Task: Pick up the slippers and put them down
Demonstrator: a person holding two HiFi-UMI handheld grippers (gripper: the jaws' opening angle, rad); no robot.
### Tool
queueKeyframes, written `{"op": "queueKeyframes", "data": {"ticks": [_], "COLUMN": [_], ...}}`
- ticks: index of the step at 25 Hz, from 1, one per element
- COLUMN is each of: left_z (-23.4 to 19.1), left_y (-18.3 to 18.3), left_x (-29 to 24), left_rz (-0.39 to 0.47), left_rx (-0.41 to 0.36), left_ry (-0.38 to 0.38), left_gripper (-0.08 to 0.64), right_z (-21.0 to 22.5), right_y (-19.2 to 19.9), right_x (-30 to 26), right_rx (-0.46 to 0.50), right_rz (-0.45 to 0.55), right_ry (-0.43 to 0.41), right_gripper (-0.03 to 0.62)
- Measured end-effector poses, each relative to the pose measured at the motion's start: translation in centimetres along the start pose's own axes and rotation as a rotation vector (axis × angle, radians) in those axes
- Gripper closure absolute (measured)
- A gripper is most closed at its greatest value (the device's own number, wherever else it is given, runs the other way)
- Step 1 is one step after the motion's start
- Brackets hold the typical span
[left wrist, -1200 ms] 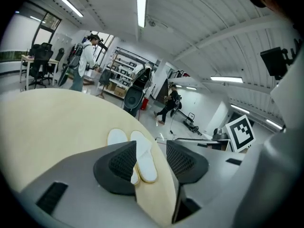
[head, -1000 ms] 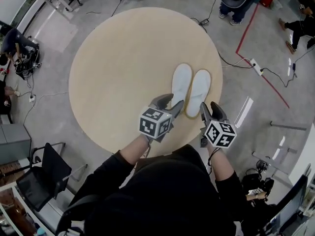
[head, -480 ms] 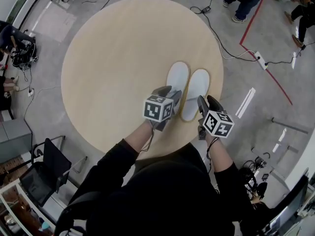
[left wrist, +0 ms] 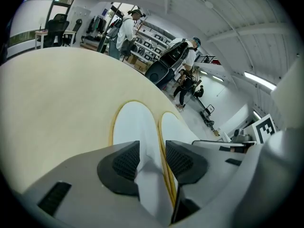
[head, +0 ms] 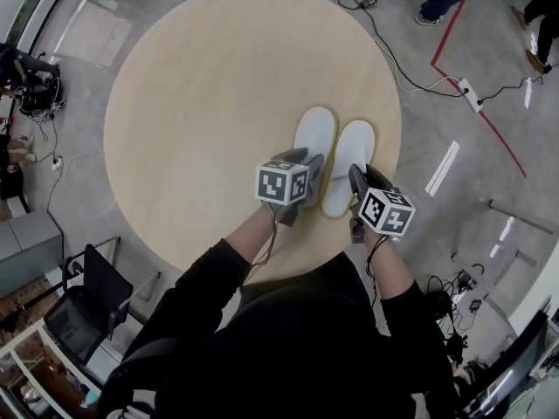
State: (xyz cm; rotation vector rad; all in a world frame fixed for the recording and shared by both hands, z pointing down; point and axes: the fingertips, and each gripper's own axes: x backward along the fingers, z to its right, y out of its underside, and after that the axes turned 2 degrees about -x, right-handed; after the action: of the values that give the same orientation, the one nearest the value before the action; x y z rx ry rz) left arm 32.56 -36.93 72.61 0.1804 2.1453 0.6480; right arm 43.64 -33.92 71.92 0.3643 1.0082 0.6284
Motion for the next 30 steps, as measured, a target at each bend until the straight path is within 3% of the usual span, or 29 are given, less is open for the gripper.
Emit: {"op": "queueKeyframes", "data": {"ticks": [3, 9, 14, 30], "left_z": [-0.1, -0.2, -0.2, 1.5], "left_y": [0.3, 0.5, 0.1, -0.7], "left_x": [-0.4, -0.6, 0.2, 9.8], "left_rz": [-0.020, -0.025, 0.006, 0.182], "left_rx": [0.001, 0.043, 0.101, 0.156], "left_ry": [0.003, 0.014, 0.029, 0.045], "left_gripper": [0.396, 0.514, 0.522, 0.522], "right_z": [-0.3, 0.0, -0.4, -6.5], "right_y": [0.3, 0.3, 0.2, -1.4], "right_x": [-0.1, -0.3, -0.1, 5.6], "right_rx": [-0.010, -0.054, -0.092, -0.036], "right_rz": [-0.009, -0.019, -0.011, 0.072], "right_ry": [-0.010, -0.017, -0.054, -0.167], "right_gripper": [0.479, 0.552, 0.558, 0.558]}}
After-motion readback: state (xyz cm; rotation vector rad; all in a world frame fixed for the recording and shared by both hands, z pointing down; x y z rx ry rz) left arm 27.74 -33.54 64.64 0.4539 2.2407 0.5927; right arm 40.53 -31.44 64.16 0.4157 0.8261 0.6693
